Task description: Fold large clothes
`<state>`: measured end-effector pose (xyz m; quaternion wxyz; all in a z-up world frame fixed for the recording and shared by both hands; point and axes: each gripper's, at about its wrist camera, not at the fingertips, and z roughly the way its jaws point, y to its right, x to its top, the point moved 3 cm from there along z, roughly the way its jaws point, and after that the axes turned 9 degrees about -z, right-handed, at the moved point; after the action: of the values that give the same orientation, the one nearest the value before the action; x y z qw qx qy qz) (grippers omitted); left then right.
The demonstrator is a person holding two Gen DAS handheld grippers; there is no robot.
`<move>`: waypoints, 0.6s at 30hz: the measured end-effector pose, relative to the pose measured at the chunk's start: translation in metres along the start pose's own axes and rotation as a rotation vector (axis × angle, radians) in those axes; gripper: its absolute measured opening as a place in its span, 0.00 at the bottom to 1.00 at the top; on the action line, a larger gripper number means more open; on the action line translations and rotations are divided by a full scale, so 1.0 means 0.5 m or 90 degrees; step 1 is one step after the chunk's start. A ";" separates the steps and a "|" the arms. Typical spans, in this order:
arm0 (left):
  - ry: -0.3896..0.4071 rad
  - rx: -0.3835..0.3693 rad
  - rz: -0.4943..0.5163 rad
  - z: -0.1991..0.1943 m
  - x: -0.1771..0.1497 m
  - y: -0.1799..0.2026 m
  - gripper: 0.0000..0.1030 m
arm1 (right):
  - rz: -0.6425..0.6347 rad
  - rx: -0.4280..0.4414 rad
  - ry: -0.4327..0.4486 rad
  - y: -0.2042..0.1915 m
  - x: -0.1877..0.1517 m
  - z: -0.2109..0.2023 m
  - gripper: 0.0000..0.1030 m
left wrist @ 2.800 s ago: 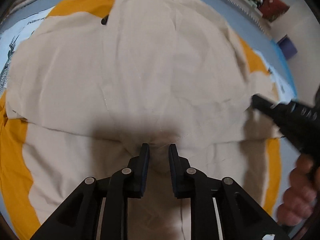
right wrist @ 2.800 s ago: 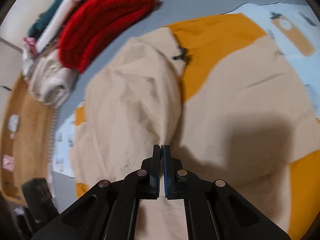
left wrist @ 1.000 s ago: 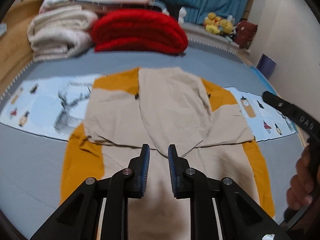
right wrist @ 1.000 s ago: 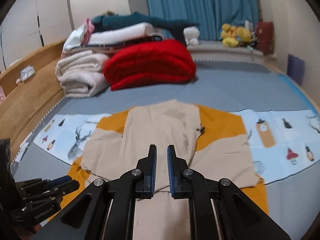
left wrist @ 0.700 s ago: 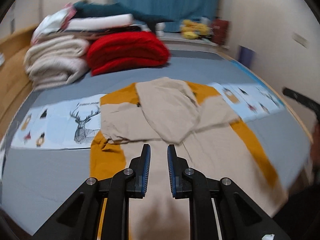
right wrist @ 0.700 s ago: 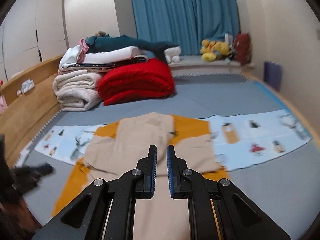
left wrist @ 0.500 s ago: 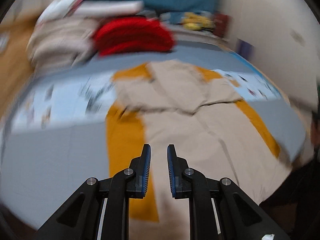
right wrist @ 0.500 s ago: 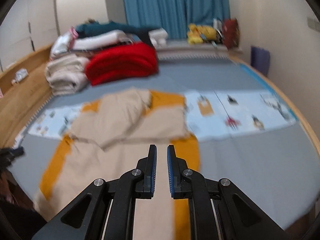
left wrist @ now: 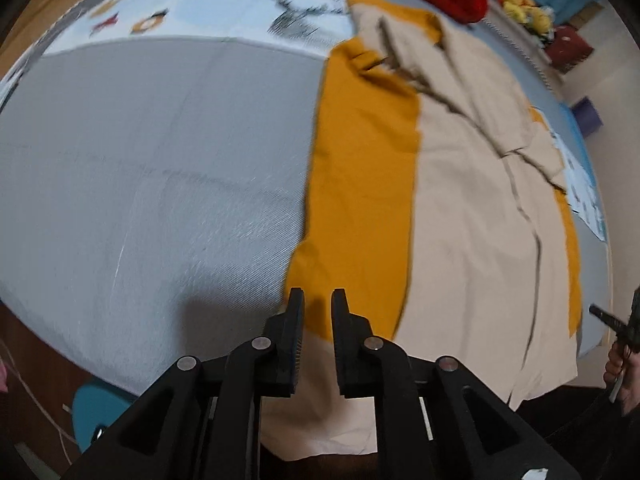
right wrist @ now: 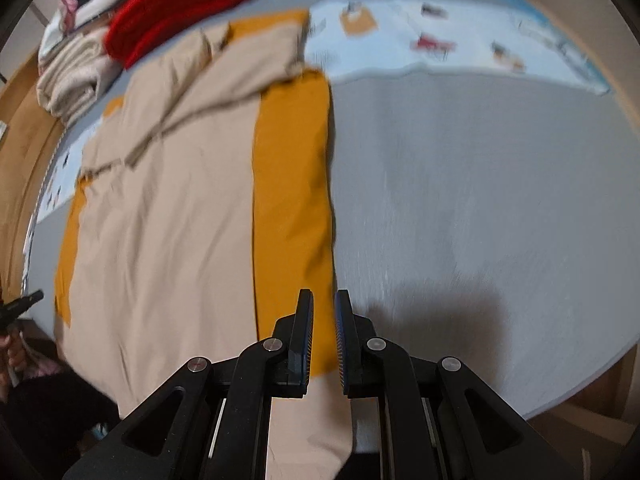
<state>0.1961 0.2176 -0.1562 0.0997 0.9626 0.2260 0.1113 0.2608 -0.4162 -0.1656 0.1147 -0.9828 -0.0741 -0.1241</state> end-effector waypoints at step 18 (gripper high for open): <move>-0.067 0.052 0.026 0.070 -0.010 -0.019 0.35 | -0.025 -0.009 -0.142 0.000 -0.068 0.096 0.28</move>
<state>0.1970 0.2186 -0.1929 0.0699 0.9748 0.2052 0.0529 0.2391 -0.4083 -0.2197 0.0962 -0.9897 -0.1047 -0.0167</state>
